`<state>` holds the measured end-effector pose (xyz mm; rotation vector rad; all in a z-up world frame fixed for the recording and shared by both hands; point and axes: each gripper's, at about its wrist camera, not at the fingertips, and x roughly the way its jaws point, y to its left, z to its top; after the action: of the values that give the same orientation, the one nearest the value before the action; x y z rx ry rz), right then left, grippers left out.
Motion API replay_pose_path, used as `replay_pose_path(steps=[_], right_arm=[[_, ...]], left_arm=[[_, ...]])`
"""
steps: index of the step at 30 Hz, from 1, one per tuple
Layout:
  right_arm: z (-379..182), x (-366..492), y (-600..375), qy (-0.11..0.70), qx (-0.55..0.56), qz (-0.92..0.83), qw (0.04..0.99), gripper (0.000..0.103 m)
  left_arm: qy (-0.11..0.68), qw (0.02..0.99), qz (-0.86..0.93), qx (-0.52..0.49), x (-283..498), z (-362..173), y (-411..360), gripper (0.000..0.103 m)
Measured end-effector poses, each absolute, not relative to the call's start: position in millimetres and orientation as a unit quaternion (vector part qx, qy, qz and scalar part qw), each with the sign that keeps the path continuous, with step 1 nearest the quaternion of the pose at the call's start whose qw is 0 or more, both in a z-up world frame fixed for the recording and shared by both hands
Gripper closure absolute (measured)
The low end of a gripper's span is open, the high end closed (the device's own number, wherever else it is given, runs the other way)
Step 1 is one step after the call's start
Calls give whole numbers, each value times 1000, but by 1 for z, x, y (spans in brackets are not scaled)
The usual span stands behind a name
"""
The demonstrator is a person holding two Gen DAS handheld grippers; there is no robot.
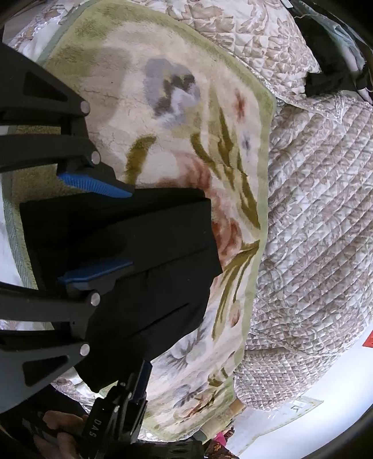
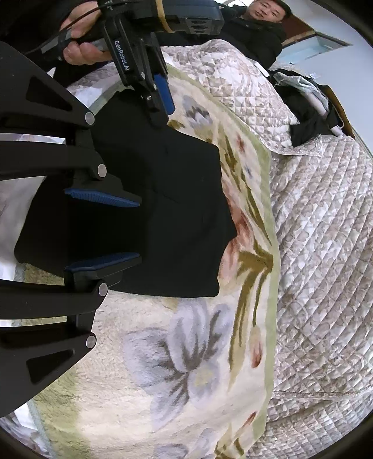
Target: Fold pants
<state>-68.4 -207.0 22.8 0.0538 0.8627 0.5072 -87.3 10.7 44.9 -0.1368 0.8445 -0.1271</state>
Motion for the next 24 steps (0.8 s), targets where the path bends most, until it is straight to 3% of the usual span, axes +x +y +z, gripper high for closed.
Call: replay_pose_path(steps=[23,24], right_arm=[[25,-66,-208,413,32,249,876,70],[25,-66,-209,413,35,249,875,66]], left_arm=[[411,907,-61,-73,-86,43,14,55],[411,907,-60,-75,-86,43,14,54]])
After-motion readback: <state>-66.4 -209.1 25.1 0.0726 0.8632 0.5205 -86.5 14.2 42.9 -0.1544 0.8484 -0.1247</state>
